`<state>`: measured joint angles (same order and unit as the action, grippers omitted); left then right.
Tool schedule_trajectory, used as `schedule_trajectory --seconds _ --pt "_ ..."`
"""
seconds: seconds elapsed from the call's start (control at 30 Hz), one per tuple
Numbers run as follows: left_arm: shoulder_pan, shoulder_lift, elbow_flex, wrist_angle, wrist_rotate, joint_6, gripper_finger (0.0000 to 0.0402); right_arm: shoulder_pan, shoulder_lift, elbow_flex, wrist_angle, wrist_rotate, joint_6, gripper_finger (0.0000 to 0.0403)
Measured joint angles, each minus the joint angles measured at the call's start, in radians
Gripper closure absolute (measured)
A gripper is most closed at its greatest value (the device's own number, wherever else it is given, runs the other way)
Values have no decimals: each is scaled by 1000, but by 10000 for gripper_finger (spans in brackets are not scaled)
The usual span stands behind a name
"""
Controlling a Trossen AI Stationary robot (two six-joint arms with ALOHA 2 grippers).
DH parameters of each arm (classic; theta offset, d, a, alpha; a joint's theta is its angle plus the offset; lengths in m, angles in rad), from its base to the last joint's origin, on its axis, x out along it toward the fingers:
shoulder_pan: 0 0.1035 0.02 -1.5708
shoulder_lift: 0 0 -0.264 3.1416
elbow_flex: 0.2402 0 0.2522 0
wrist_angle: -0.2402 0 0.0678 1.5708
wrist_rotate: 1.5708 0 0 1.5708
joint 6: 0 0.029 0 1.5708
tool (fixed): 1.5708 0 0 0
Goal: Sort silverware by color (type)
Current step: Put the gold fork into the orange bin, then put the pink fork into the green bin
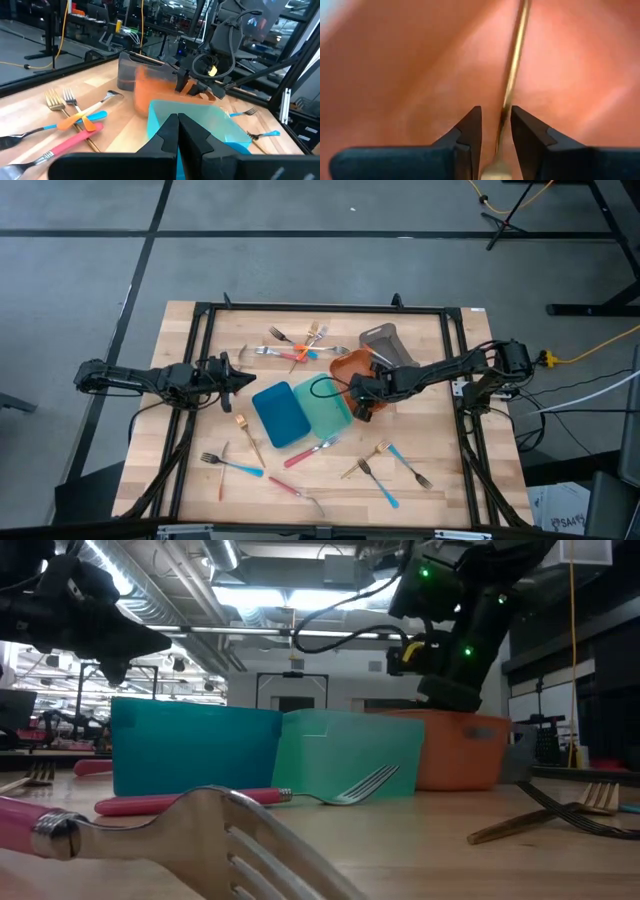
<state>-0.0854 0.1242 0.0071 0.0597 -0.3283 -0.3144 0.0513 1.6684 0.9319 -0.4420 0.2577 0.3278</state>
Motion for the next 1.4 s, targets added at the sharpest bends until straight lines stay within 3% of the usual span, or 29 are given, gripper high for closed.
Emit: schedule_trajectory --seconds 0.3,0.43,0.5,0.73,0.97,1.2,1.4 --pt "0 0 0 1 0 -6 401 0 -2 95 -125 3 -3 308" --pt "0 0 0 31 -10 -104 401 3 -2 169 -256 28 -19 308" --pt "0 0 0 48 -13 -129 401 20 -3 211 -344 73 -23 308" --pt "0 0 45 114 -51 -132 401 131 -47 300 -592 391 -29 308" --pt "0 75 171 107 -88 -121 401 173 -215 300 -706 405 -29 308" --pt "0 299 370 -57 -193 -127 401 171 -426 298 -729 407 -98 308" --pt "0 521 606 -450 -297 -277 401 171 -621 204 -624 405 -172 308"
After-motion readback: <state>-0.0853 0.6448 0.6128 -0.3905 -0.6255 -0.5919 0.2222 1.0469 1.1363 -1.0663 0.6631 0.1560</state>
